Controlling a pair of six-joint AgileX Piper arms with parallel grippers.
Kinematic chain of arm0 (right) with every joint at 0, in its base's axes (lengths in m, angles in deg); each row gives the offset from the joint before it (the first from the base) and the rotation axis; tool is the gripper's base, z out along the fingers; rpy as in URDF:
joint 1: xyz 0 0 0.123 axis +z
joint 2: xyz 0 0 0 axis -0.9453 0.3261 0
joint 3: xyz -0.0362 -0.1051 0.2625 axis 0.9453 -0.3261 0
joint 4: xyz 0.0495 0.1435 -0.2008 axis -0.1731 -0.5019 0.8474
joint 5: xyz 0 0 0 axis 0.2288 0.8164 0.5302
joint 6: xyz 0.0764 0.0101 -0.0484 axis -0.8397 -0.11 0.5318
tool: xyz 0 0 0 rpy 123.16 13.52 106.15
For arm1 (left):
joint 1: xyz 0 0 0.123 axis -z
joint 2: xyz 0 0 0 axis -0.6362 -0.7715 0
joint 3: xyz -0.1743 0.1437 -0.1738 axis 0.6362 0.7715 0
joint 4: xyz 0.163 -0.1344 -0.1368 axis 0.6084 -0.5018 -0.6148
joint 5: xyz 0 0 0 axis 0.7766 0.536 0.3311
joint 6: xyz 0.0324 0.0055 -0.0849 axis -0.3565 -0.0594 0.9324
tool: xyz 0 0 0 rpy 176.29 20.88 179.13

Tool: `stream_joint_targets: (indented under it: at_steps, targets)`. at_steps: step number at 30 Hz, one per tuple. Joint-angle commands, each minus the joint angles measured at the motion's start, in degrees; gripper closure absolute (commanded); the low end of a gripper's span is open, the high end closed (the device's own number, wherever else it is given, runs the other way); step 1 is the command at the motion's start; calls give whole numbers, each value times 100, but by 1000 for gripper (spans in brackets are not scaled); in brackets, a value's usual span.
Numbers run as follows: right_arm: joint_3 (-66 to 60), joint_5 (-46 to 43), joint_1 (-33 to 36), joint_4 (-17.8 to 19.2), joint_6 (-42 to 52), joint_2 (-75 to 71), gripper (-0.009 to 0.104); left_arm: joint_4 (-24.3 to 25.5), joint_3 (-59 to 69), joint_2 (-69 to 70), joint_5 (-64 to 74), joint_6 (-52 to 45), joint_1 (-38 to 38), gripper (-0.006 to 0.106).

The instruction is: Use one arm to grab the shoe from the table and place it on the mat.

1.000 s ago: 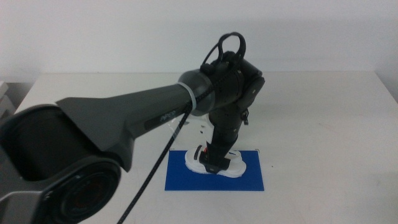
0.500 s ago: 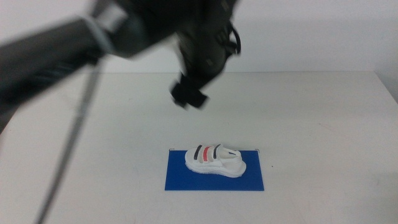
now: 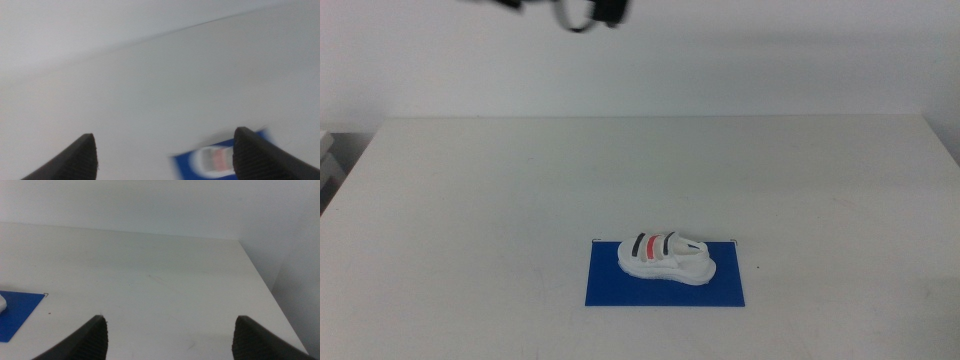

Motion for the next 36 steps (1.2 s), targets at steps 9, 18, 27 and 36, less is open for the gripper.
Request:
stream_joint_targets:
  at_steps: [9, 18, 27, 36]
  targets:
    - [-28, -437, -14, 51, 47, -149, 31, -239, 542, 1588, 67, -2165, -879, 8]
    - [-28, -437, -14, 51, 47, -149, 31, -1307, 3265, 3650, -1783, -2549, -3198, 8]
    - [-28, -437, -14, 51, 47, -149, 31, -1645, 5771, 5832, -3255, -2537, -3577, 8]
    - [-28, -437, -14, 51, 47, -149, 31, -2023, 8006, 7637, -5030, -2530, -3577, 8]
